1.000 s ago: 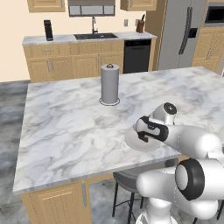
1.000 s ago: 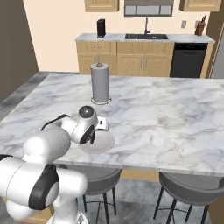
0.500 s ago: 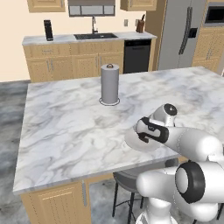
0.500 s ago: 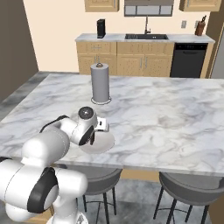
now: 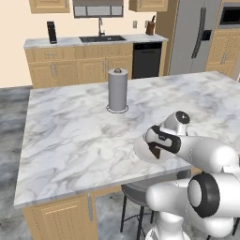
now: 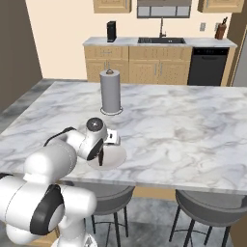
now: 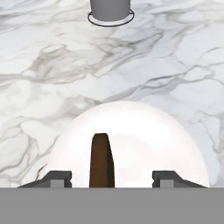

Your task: Start the toaster. Once the lever pops up, take the bread to the plate on the dining counter.

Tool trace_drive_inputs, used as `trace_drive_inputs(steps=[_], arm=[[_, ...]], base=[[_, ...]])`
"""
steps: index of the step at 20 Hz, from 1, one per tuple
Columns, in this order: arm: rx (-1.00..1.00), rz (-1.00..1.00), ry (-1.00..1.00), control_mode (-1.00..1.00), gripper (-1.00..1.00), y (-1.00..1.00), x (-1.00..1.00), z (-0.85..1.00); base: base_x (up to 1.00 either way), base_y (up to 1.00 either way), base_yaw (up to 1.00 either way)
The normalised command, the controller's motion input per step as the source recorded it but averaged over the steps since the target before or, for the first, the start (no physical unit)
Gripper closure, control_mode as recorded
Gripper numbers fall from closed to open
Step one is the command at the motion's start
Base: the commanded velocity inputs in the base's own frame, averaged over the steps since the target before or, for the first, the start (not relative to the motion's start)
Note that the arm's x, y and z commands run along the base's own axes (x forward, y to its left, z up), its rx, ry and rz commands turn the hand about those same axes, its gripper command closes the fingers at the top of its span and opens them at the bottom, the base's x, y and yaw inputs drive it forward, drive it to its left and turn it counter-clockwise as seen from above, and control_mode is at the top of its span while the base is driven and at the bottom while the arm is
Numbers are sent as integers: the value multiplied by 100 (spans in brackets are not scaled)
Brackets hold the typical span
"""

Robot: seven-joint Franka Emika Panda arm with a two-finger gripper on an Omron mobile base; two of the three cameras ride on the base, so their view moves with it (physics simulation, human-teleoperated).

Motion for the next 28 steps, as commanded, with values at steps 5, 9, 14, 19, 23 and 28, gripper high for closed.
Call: trace_drive_inputs(steps=[5, 9, 14, 19, 23, 28], arm=[[0, 0, 0, -100, -100, 0, 0, 0], [0, 0, 0, -100, -100, 0, 0, 0], [0, 0, 0, -100, -100, 0, 0, 2], [0, 0, 0, -100, -100, 0, 0, 35], [0, 0, 1, -100, -100, 0, 0, 51], [-1, -3, 5, -100, -100, 0, -11, 68]], base=[[0, 0, 0], [0, 0, 0], [0, 0, 0], [0, 0, 0], [0, 0, 0], [0, 0, 0]])
